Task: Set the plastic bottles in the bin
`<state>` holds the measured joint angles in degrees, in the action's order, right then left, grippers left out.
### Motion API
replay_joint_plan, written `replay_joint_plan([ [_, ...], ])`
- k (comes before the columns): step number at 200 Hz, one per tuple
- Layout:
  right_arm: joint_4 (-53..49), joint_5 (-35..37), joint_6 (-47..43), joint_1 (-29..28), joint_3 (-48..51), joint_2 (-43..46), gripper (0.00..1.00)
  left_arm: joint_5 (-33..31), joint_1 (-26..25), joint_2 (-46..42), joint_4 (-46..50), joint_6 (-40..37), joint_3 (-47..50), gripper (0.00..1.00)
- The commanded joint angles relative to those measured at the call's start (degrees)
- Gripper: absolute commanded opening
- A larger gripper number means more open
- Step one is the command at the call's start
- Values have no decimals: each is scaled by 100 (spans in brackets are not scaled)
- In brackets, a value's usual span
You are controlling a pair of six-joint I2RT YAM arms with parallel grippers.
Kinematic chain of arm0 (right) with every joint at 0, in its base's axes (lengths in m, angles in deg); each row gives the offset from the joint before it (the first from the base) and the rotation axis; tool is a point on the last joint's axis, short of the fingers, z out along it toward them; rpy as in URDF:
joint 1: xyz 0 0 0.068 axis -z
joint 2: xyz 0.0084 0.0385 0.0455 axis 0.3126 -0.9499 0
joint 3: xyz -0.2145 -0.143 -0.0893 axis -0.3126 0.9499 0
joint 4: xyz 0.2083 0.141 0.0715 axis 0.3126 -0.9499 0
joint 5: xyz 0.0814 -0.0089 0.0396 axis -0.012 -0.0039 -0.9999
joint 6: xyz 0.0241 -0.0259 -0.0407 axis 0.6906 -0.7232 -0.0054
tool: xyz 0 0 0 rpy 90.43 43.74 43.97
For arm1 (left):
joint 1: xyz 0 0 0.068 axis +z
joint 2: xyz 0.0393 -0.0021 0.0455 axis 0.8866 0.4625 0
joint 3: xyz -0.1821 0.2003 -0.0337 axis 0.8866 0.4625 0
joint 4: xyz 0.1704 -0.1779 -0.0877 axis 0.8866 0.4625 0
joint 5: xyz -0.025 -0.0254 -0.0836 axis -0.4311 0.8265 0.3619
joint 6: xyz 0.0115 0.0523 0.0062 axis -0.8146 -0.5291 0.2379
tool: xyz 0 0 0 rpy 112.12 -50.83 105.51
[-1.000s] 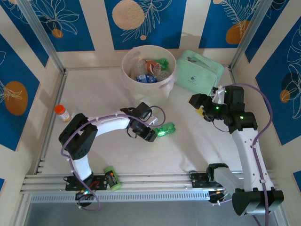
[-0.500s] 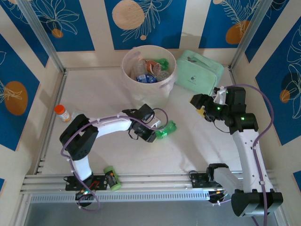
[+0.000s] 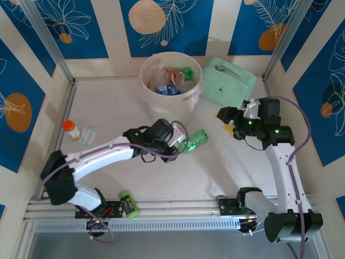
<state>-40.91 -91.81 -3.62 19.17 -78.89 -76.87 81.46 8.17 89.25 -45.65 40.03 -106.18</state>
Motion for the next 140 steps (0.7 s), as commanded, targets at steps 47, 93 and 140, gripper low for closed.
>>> replay_joint_plan([
  [47,-84,-229,98,-230,-661,68,82,-2002,-15,-1237,1499,835,-1459,17],
  [93,-2,115,155,-758,-931,-67,82,-2665,188,-453,2155,722,-3283,17],
  [140,15,204,197,-905,-937,-84,82,-2877,673,797,1516,-974,-4553,17],
])
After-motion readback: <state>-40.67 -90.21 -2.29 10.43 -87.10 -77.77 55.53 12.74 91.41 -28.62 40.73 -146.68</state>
